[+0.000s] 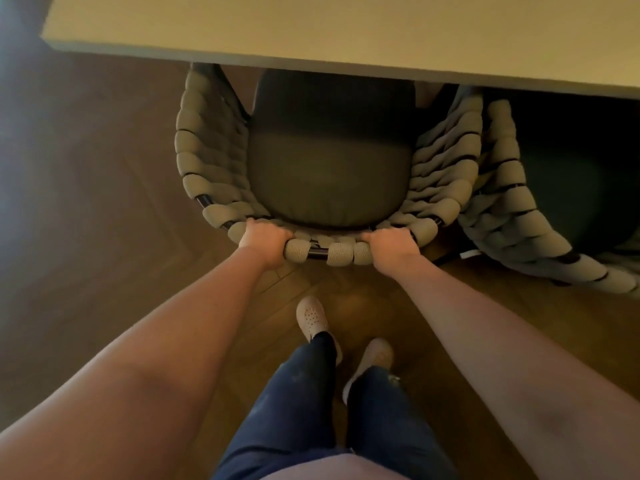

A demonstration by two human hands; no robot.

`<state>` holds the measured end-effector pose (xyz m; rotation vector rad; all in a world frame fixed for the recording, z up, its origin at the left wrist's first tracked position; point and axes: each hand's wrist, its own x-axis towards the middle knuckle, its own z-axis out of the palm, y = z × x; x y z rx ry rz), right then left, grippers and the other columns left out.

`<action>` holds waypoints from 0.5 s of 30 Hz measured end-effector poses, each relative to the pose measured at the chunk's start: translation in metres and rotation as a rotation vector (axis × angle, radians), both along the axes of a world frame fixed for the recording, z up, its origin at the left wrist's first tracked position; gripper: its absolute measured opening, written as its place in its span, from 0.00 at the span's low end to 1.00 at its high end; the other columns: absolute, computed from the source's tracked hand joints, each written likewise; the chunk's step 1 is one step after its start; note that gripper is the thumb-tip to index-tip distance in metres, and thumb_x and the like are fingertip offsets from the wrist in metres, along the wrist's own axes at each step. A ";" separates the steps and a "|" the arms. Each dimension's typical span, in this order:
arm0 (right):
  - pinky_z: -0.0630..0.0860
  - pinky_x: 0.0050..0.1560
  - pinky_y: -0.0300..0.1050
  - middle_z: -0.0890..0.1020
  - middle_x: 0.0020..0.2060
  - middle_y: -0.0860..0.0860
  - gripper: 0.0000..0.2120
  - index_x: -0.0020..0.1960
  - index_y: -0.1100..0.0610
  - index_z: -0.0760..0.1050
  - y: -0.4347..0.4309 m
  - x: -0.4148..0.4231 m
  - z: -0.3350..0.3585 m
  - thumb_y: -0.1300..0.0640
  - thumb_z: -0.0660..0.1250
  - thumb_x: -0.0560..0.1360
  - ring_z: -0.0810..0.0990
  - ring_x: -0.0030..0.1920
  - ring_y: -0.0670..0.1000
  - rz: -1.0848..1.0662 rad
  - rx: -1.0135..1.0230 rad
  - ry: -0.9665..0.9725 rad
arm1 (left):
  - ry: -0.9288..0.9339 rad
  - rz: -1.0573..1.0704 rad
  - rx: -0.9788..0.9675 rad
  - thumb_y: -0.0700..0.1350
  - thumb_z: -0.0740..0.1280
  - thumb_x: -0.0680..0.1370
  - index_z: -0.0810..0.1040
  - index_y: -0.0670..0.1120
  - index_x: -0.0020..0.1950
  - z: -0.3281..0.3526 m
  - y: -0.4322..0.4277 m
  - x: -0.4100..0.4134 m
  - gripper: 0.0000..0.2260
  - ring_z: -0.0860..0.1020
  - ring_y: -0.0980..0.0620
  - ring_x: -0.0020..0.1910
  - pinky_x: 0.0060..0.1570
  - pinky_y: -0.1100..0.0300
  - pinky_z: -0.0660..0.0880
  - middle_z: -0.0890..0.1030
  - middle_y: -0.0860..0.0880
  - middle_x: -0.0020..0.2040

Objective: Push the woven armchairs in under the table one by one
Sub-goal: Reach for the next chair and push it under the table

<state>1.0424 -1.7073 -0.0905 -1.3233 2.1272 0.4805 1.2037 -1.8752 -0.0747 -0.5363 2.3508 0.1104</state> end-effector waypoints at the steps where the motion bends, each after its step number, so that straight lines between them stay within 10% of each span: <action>1: 0.74 0.57 0.55 0.80 0.57 0.53 0.25 0.72 0.44 0.66 0.002 0.002 0.000 0.61 0.60 0.78 0.78 0.57 0.57 -0.002 -0.013 -0.001 | 0.008 0.006 0.002 0.49 0.64 0.77 0.75 0.56 0.61 0.000 0.003 0.003 0.13 0.76 0.48 0.57 0.66 0.46 0.64 0.79 0.52 0.53; 15: 0.72 0.58 0.53 0.78 0.59 0.51 0.22 0.69 0.46 0.69 0.063 0.086 0.004 0.59 0.64 0.77 0.76 0.59 0.56 0.047 -0.047 0.012 | 0.015 0.056 0.056 0.49 0.64 0.78 0.73 0.55 0.66 0.003 0.070 0.096 0.16 0.76 0.48 0.59 0.68 0.40 0.62 0.79 0.51 0.57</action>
